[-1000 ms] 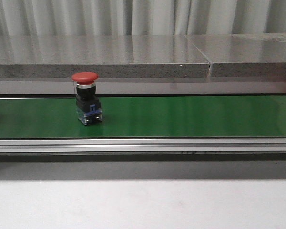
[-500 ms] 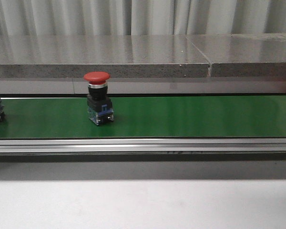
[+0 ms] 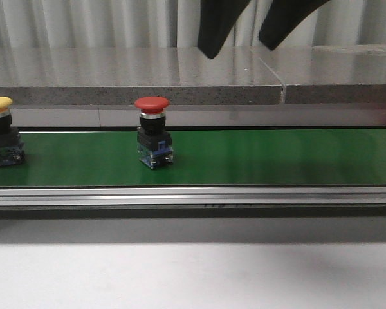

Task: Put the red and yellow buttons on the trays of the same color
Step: 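Lower the right gripper onto the red button on the belt, grasp, lift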

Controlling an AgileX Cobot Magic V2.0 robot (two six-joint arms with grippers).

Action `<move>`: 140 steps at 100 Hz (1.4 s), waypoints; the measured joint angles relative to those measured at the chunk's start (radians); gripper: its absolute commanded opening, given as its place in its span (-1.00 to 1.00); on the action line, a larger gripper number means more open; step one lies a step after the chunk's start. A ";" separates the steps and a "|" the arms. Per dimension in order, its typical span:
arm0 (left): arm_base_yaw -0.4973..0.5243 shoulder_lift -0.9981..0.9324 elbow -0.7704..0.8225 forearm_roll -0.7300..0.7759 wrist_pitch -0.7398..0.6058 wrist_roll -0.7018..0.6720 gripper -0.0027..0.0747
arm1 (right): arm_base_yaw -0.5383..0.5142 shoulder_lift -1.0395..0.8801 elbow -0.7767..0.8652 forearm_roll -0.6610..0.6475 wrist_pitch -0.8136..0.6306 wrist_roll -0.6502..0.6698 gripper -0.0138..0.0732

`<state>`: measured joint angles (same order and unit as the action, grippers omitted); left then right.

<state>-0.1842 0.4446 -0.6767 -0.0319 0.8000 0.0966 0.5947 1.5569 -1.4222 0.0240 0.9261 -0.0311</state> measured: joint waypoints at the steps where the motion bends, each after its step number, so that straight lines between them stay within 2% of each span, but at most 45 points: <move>1: 0.000 0.000 0.000 0.000 0.000 0.000 -0.99 | 0.003 0.005 -0.009 0.000 0.003 0.000 0.76; 28: 0.000 0.000 0.000 0.000 0.000 0.000 -0.99 | 0.045 0.213 -0.169 0.024 0.122 -0.048 0.76; 60: 0.000 0.000 0.000 0.000 0.002 0.000 -0.99 | 0.045 0.336 -0.239 0.044 0.090 -0.080 0.73; 69: 0.000 0.000 0.000 0.000 0.002 0.000 -0.99 | 0.045 0.343 -0.240 0.044 0.073 -0.080 0.54; 86: 0.000 0.000 0.000 0.000 0.002 0.000 -0.99 | 0.043 0.347 -0.242 0.046 0.056 -0.080 -0.13; 96: 0.000 0.000 0.000 0.000 0.002 0.000 -0.99 | 0.043 0.348 -0.242 0.046 0.055 -0.080 -0.36; 109: 0.000 0.000 0.000 0.000 0.002 0.000 -0.99 | 0.039 0.348 -0.242 0.046 0.053 -0.076 -0.41; 124: 0.000 0.000 0.000 0.000 0.002 0.000 -0.99 | 0.027 0.302 -0.242 0.049 0.051 -0.008 -0.41; 140: 0.000 0.000 0.000 0.000 0.002 0.000 -0.99 | -0.035 0.224 -0.242 0.053 0.050 0.037 -0.41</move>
<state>-0.1842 0.4446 -0.6767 -0.0319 0.8021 0.0966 0.5599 1.7812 -1.6646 0.0766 0.9761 0.0062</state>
